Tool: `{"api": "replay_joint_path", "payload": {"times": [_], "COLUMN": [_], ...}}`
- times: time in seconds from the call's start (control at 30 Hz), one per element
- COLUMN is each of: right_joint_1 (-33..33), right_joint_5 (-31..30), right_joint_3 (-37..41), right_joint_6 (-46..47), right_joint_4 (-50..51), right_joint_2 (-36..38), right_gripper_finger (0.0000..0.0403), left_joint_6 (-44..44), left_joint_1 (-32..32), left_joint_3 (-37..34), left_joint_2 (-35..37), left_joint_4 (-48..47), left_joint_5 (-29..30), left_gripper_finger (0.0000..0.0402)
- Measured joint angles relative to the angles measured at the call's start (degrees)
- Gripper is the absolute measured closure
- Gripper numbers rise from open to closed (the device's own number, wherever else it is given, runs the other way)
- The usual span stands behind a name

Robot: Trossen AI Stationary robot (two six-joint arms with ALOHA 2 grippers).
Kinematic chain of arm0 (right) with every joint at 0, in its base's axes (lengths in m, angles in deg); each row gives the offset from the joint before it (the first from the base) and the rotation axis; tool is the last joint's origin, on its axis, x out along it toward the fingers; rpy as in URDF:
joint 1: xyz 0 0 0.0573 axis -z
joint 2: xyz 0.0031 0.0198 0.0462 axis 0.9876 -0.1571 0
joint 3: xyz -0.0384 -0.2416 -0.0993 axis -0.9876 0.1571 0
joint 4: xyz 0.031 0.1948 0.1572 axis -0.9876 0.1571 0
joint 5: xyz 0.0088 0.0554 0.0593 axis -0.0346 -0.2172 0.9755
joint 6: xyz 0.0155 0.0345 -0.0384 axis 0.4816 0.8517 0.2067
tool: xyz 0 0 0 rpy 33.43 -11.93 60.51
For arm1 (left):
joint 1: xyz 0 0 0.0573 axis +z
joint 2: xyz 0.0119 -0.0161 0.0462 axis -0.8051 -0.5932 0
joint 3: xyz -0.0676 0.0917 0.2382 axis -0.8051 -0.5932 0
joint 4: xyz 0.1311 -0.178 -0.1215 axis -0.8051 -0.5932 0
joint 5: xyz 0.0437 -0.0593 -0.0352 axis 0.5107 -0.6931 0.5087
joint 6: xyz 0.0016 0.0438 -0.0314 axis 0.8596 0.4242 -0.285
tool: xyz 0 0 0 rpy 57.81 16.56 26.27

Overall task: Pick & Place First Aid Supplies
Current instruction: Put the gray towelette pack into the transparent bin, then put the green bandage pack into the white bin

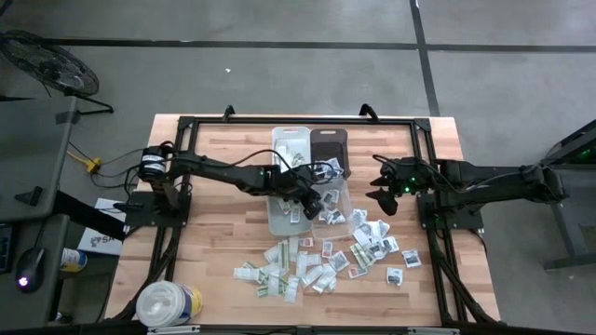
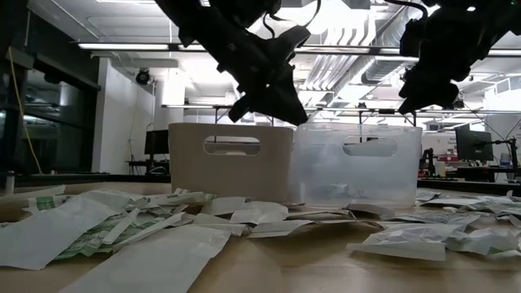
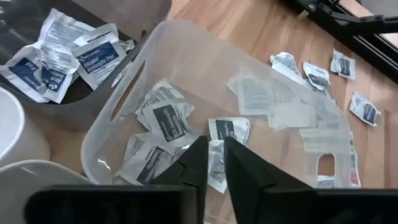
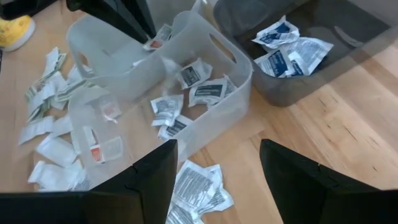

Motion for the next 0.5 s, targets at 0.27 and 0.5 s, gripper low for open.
{"api": "replay_joint_path", "payload": {"times": [0.27,0.5], "right_joint_1": [0.0,0.0], "right_joint_5": [0.3,0.4], "right_joint_3": [0.0,0.0], "right_joint_6": [-0.3,2.0], "right_joint_4": [0.0,0.2], "right_joint_2": [0.0,0.0], "right_gripper_finger": [0.0181,0.0181], "left_joint_6": [3.7,8.5], "left_joint_1": [0.1,-5.3], "left_joint_3": [0.0,0.0], "left_joint_2": [1.7,8.6], "left_joint_4": [-1.3,-16.7], "left_joint_5": [-3.8,-0.3], "left_gripper_finger": [0.027,0.0264]}}
